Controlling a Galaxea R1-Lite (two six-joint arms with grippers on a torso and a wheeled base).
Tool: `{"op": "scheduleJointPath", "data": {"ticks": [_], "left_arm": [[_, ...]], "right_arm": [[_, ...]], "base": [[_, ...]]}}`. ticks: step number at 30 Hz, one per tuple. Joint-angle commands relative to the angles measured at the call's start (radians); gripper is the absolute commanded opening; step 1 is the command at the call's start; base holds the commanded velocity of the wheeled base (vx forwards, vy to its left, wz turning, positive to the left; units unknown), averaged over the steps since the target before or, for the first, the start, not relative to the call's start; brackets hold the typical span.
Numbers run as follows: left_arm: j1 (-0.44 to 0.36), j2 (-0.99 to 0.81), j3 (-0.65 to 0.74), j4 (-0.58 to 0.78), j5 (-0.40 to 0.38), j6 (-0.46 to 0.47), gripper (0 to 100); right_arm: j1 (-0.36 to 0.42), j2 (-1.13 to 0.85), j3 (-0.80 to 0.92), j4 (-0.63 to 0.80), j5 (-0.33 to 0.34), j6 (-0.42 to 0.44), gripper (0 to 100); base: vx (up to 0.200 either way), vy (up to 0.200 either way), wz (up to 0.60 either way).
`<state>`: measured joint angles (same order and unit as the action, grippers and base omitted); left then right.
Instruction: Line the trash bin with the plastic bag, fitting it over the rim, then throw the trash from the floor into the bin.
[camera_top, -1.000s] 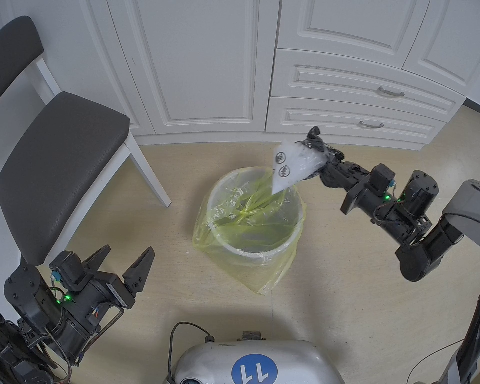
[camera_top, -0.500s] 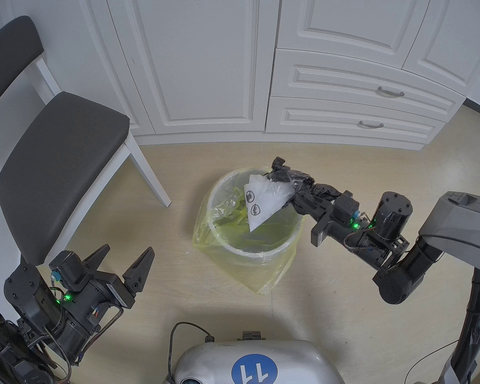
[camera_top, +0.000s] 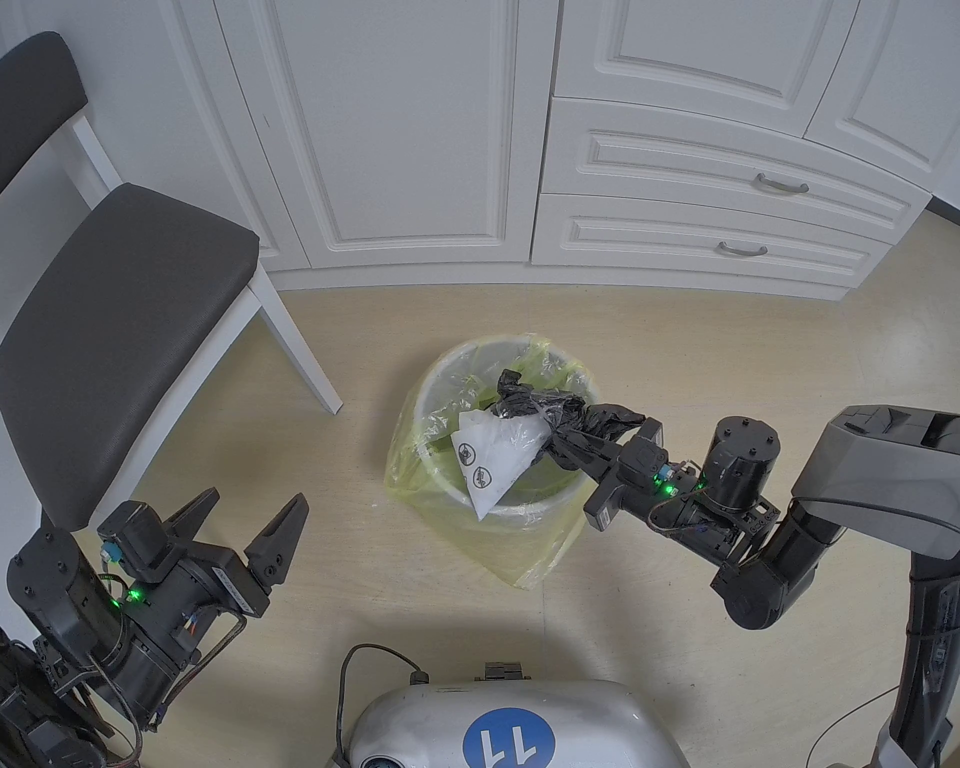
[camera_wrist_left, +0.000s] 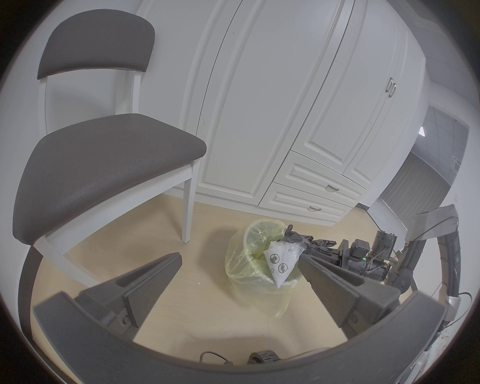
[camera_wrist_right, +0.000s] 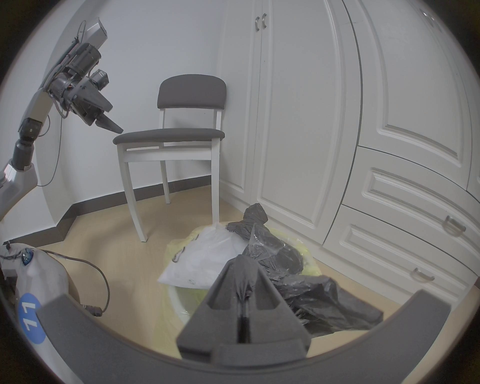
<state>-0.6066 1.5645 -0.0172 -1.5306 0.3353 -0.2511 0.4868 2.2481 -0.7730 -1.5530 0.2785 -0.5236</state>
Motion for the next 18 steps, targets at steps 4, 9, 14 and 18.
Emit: {"op": "scheduleJointPath", "data": {"ticks": [4, 9, 14, 18], "left_arm": [[-0.001, 0.002, 0.016, 0.0, 0.001, -0.001, 100], [-0.001, -0.001, 0.016, 0.0, 0.001, -0.001, 100], [-0.001, 0.002, 0.016, 0.0, 0.001, -0.001, 100], [-0.001, 0.0, 0.016, 0.0, 0.001, -0.001, 100]], "right_arm": [[-0.002, 0.096, -0.08, -0.018, -0.001, -0.001, 0], [-0.024, 0.143, -0.123, -0.018, -0.007, -0.001, 0], [-0.054, 0.104, -0.065, -0.018, -0.01, -0.033, 0], [-0.06, 0.097, -0.06, -0.018, -0.016, -0.056, 0]], "base": [[0.0, 0.0, 0.0], [0.0, 0.0, 0.0], [0.0, 0.0, 0.0], [0.0, 0.0, 0.0]]}}
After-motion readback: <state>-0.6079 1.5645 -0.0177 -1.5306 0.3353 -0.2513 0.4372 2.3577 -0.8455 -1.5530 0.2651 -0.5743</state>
